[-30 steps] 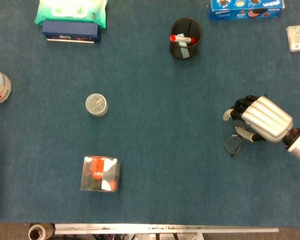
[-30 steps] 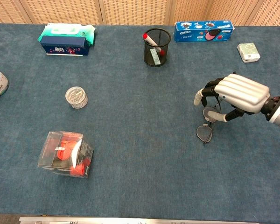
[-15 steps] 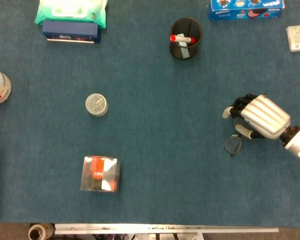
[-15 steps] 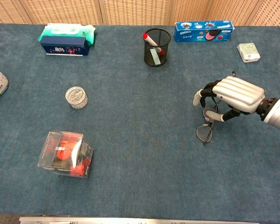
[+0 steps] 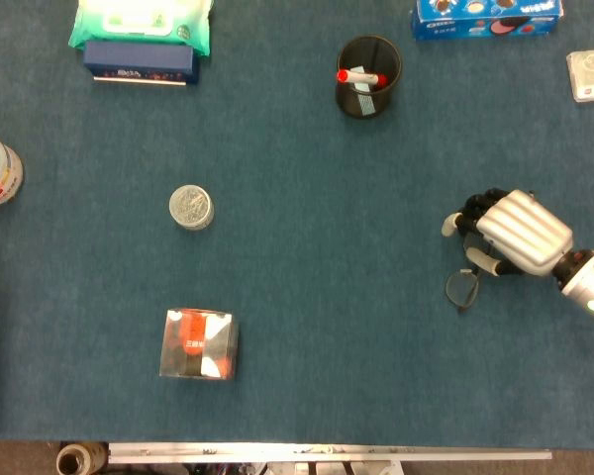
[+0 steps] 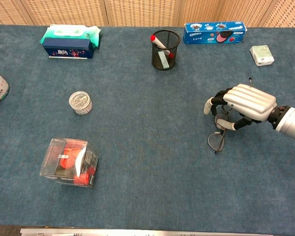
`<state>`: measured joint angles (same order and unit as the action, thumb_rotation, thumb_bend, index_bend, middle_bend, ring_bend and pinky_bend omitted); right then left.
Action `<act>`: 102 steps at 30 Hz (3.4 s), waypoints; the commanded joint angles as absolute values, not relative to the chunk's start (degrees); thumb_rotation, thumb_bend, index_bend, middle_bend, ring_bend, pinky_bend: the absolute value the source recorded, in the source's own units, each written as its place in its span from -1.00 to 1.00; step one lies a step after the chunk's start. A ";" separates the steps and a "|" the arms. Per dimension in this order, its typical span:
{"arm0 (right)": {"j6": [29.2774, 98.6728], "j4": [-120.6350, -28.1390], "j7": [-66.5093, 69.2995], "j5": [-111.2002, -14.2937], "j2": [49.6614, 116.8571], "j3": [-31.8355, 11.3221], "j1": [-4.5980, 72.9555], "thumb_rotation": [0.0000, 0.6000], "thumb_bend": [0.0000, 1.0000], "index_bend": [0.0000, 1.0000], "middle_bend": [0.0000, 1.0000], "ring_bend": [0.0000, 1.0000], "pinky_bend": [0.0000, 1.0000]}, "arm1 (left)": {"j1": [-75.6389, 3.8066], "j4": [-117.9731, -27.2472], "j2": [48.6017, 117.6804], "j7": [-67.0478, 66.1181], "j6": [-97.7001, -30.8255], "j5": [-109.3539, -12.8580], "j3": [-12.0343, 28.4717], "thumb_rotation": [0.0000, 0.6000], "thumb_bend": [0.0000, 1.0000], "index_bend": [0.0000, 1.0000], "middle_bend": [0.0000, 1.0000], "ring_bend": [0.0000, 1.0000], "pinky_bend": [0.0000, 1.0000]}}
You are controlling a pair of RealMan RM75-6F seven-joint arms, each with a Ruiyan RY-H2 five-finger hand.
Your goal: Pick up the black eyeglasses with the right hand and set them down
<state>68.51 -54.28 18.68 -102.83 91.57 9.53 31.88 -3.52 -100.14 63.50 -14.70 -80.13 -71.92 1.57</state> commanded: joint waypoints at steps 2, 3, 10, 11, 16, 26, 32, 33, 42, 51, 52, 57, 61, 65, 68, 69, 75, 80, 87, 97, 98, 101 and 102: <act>68.27 -53.38 19.23 -102.76 92.14 9.81 31.85 1.00 -0.28 -0.21 -0.01 -0.30 -0.19 | -3.52 -100.12 63.45 -14.65 -80.05 -71.78 1.62 1.00 -0.46 -0.37 -0.34 -0.40 -0.20; 68.21 -53.15 19.34 -102.75 92.27 9.86 31.84 1.00 -0.28 -0.21 -0.01 -0.30 -0.19 | -3.48 -100.19 63.43 -14.66 -80.09 -71.79 1.60 1.00 -0.46 -0.37 -0.34 -0.40 -0.20; 67.90 -51.64 20.17 -102.61 93.09 10.22 31.78 1.00 -0.28 -0.21 -0.01 -0.30 -0.19 | -3.47 -100.11 63.40 -14.55 -79.94 -71.71 1.58 1.00 -0.46 -0.37 -0.34 -0.39 -0.20; 67.91 -51.43 20.30 -102.60 93.20 10.26 31.78 1.00 -0.28 -0.21 -0.01 -0.30 -0.19 | -3.49 -100.08 63.40 -14.55 -79.90 -71.69 1.58 1.00 -0.46 -0.37 -0.34 -0.39 -0.20; 68.33 -51.15 20.67 -102.54 93.29 10.24 31.73 1.00 -0.28 -0.21 -0.01 -0.30 -0.19 | -3.52 -100.03 63.41 -14.49 -79.83 -71.67 1.62 1.00 -0.46 -0.37 -0.34 -0.39 -0.20; 73.00 -57.42 19.45 -102.43 89.21 7.94 32.12 1.00 -0.28 -0.21 -0.01 -0.30 -0.19 | -3.78 -100.45 63.45 -15.17 -79.81 -71.89 1.70 1.00 -0.46 -0.37 -0.34 -0.39 -0.20; 74.45 -62.33 17.26 -102.64 86.47 6.67 32.74 1.00 -0.28 -0.21 -0.01 -0.30 -0.19 | -4.05 -100.92 63.42 -15.84 -79.89 -72.12 1.82 1.00 -0.46 -0.37 -0.34 -0.39 -0.20; 74.70 -62.94 16.84 -102.63 86.13 6.40 32.82 1.00 -0.28 -0.21 -0.01 -0.30 -0.19 | -4.09 -101.05 63.41 -15.95 -79.92 -72.15 1.85 1.00 -0.46 -0.37 -0.34 -0.39 -0.20; 78.61 -68.42 12.44 -102.05 82.39 2.37 33.33 1.00 -0.28 -0.21 -0.01 -0.30 -0.19 | -4.35 -101.64 63.11 -16.37 -80.06 -72.39 2.00 1.00 -0.46 -0.37 -0.34 -0.39 -0.20; 79.61 -71.70 6.15 -99.09 78.76 -0.30 31.90 1.00 -0.28 -0.21 -0.01 -0.30 -0.19 | -4.44 -101.60 63.15 -16.38 -79.95 -72.40 1.91 1.00 -0.46 -0.37 -0.34 -0.39 -0.20; 79.47 -71.84 5.45 -98.66 78.49 -0.40 31.64 1.00 -0.28 -0.21 -0.01 -0.30 -0.19 | -4.46 -101.60 63.16 -16.40 -79.92 -72.38 1.91 1.00 -0.46 -0.37 -0.34 -0.39 -0.20; 77.97 -72.23 3.00 -95.83 77.08 -0.60 30.08 1.00 -0.23 -0.21 -0.02 -0.30 -0.19 | -4.58 -101.61 63.17 -16.47 -79.79 -72.28 1.96 1.00 -0.46 -0.37 -0.34 -0.39 -0.20; 76.91 -71.35 2.73 -93.96 76.76 -0.58 28.93 1.00 -0.19 -0.21 -0.02 -0.30 -0.19 | -4.74 -101.52 63.30 -16.52 -79.56 -72.27 1.93 1.00 -0.46 -0.37 -0.34 -0.39 -0.20; 76.19 -69.89 3.51 -92.64 77.26 -0.70 28.09 1.00 -0.19 -0.21 -0.02 -0.30 -0.19 | -4.85 -101.45 63.37 -16.54 -79.32 -72.23 1.85 1.00 -0.46 -0.37 -0.34 -0.39 -0.20; 75.78 -68.70 4.32 -92.23 77.94 -0.71 27.74 1.00 -0.19 -0.21 -0.02 -0.30 -0.19 | -4.91 -101.47 63.35 -16.61 -79.26 -72.05 1.91 1.00 -0.46 -0.37 -0.34 -0.39 -0.20; 75.64 -68.32 4.61 -92.15 78.19 -0.71 27.67 1.00 -0.19 -0.21 -0.02 -0.30 -0.19 | -4.91 -101.46 63.35 -16.59 -79.24 -72.02 1.90 1.00 -0.46 -0.37 -0.34 -0.40 -0.20; 74.64 -65.68 6.77 -92.03 80.18 -0.53 27.50 1.00 -0.19 -0.21 -0.02 -0.30 -0.19 | -4.83 -101.37 63.32 -16.49 -79.16 -71.79 1.78 1.00 -0.46 -0.37 -0.34 -0.39 -0.20; 74.81 -64.24 8.78 -92.86 81.53 -0.53 27.75 1.00 -0.21 -0.21 -0.02 -0.30 -0.19 | -4.71 -101.19 63.31 -16.22 -79.22 -71.56 1.77 1.00 -0.46 -0.37 -0.34 -0.39 -0.20; 75.27 -63.94 10.34 -94.05 82.49 -0.44 28.10 1.00 -0.28 -0.21 -0.02 -0.31 -0.19 | -4.41 -100.84 63.45 -15.67 -79.43 -71.58 1.61 1.00 -0.46 -0.36 -0.34 -0.39 -0.20; 75.03 -63.74 12.41 -94.92 83.71 -0.11 28.48 1.00 -0.40 -0.21 -0.02 -0.31 -0.19 | -4.06 -100.65 63.41 -15.16 -79.71 -71.63 1.48 1.00 -0.46 -0.36 -0.34 -0.39 -0.20; 75.05 -63.70 12.67 -95.04 83.82 -0.06 28.52 1.00 -0.41 -0.21 -0.02 -0.30 -0.19 | -4.04 -100.61 63.42 -15.13 -79.71 -71.62 1.47 1.00 -0.46 -0.36 -0.34 -0.39 -0.20; 75.26 -63.45 13.34 -95.53 84.35 0.07 28.69 1.00 -0.42 -0.21 -0.02 -0.31 -0.19 | -4.03 -100.49 63.50 -15.07 -79.64 -71.61 1.46 1.00 -0.46 -0.36 -0.34 -0.39 -0.20; 75.29 -63.41 13.53 -95.71 84.52 0.14 28.76 1.00 -0.42 -0.21 -0.02 -0.31 -0.19 | -4.03 -100.45 63.51 -15.06 -79.62 -71.60 1.45 1.00 -0.46 -0.36 -0.34 -0.39 -0.20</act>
<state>75.24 -63.47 13.41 -95.59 84.40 0.07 28.69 -4.03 -100.45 63.52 -15.06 -79.62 -71.60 1.45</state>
